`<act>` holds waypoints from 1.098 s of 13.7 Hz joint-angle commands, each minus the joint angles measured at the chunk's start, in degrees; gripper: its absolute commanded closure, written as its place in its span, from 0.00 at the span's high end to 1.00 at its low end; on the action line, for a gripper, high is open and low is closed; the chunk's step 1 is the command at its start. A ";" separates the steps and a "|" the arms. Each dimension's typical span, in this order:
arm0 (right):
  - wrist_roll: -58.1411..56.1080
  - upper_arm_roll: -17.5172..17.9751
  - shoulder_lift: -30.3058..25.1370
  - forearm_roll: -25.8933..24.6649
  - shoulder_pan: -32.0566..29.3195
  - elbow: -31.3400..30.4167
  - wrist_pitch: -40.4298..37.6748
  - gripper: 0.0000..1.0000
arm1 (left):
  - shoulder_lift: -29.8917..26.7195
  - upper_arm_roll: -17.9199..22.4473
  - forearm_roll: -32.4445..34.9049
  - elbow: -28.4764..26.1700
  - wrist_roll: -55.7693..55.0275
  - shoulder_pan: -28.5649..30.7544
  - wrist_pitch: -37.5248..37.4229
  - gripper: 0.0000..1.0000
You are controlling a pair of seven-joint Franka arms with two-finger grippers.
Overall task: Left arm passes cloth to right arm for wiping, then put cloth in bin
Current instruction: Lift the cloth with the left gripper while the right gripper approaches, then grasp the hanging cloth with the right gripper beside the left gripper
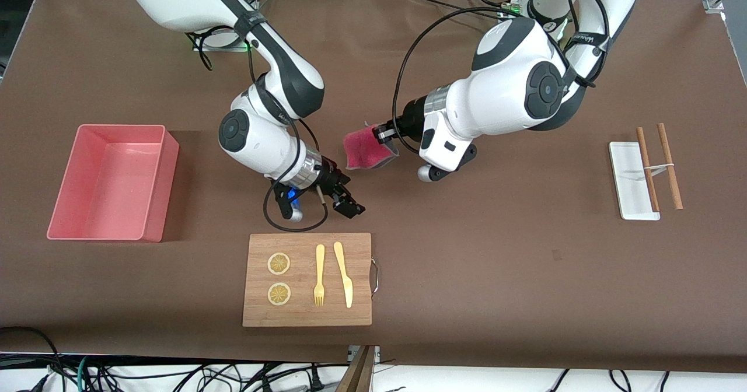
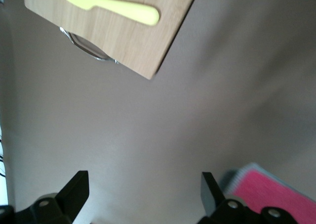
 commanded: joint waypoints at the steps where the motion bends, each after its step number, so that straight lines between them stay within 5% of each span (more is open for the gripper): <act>1: 0.65 1.32 -0.21 0.52 0.00 -0.90 -0.34 1.00 | 0.28 0.28 -2.94 0.51 -0.55 -0.37 0.50 0.00; 6: 0.38 1.67 -0.39 0.17 0.09 -0.82 -6.58 0.99 | 0.28 0.28 -2.77 0.51 -0.55 -0.29 0.50 0.00; 9: -0.93 2.02 -0.39 0.17 0.00 -0.82 -11.94 0.65 | 0.28 0.45 -2.24 0.43 -0.37 -0.29 0.50 0.00; 13: -1.29 2.64 -0.57 0.08 0.00 -0.55 -17.74 0.41 | 0.28 0.37 -2.33 0.43 -0.46 -0.29 0.50 0.00; 15: -1.38 2.73 -0.57 0.17 0.00 -0.55 -18.10 0.41 | 0.28 0.37 -2.16 0.43 -0.38 -0.29 0.50 0.00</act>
